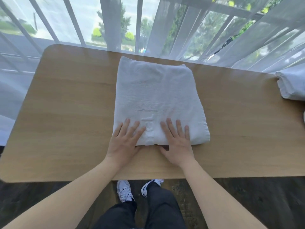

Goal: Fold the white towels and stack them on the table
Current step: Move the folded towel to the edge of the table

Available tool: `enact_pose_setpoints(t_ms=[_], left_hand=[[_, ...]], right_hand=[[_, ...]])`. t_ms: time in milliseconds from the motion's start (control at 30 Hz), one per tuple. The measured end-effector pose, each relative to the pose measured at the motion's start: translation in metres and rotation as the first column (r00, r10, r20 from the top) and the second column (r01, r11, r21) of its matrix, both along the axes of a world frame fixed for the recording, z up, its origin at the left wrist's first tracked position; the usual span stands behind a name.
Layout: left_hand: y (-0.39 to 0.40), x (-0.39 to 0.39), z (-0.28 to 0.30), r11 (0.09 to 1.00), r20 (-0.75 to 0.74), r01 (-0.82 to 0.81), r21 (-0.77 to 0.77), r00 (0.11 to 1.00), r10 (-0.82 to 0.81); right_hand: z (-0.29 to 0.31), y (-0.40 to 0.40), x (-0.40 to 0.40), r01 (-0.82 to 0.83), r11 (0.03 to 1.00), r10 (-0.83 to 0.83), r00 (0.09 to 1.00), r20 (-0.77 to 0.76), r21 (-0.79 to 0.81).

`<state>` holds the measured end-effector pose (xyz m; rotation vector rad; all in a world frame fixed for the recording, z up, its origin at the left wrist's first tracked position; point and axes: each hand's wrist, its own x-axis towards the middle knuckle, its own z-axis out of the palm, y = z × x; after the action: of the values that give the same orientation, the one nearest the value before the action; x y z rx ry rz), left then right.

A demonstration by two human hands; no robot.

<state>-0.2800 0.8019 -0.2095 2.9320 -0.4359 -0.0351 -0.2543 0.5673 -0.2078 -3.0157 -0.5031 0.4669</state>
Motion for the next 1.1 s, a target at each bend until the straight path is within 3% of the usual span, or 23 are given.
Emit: enact_pose_setpoints(t_ms=[100,300,500,633,833,967,1033,1100], left_hand=[[0.006,0.012,0.004,0.997,0.056,0.034,-0.075,0.998,-0.030],[0.014,0.039,0.022,0.962,0.144,0.032,-0.270,0.990,0.008],[0.037,0.096,0.057,0.970,-0.277,-0.113,-0.213,0.960,0.051],[0.047,0.143,0.070,0.955,-0.441,-0.120,-0.270,0.897,-0.012],[0.059,0.219,0.103,0.902,-0.713,-0.198,-0.383,0.685,-0.152],[0.070,0.273,0.123,0.884,-0.797,-0.309,-0.351,0.595,-0.109],[0.074,0.293,0.127,0.830,-0.779,-0.412,-0.376,0.626,-0.042],[0.078,0.304,0.125,0.708,-0.726,-0.539,-0.456,0.686,0.055]], right_hand=[[0.005,-0.001,0.005,0.015,0.999,-0.015,1.000,0.002,0.037],[0.038,-0.009,0.043,0.152,0.949,-0.134,0.987,-0.085,0.277],[0.076,-0.013,0.084,0.147,0.948,-0.085,0.972,-0.220,0.283],[0.095,-0.045,0.109,0.168,0.977,-0.111,0.927,-0.358,0.133],[0.134,-0.068,0.200,0.200,0.954,-0.063,0.863,-0.501,0.225],[0.147,-0.064,0.267,0.156,0.945,0.018,0.853,-0.521,0.289],[0.148,-0.062,0.300,0.138,0.933,0.049,0.866,-0.498,0.332],[0.144,-0.058,0.330,0.129,0.923,0.077,0.862,-0.501,0.364]])
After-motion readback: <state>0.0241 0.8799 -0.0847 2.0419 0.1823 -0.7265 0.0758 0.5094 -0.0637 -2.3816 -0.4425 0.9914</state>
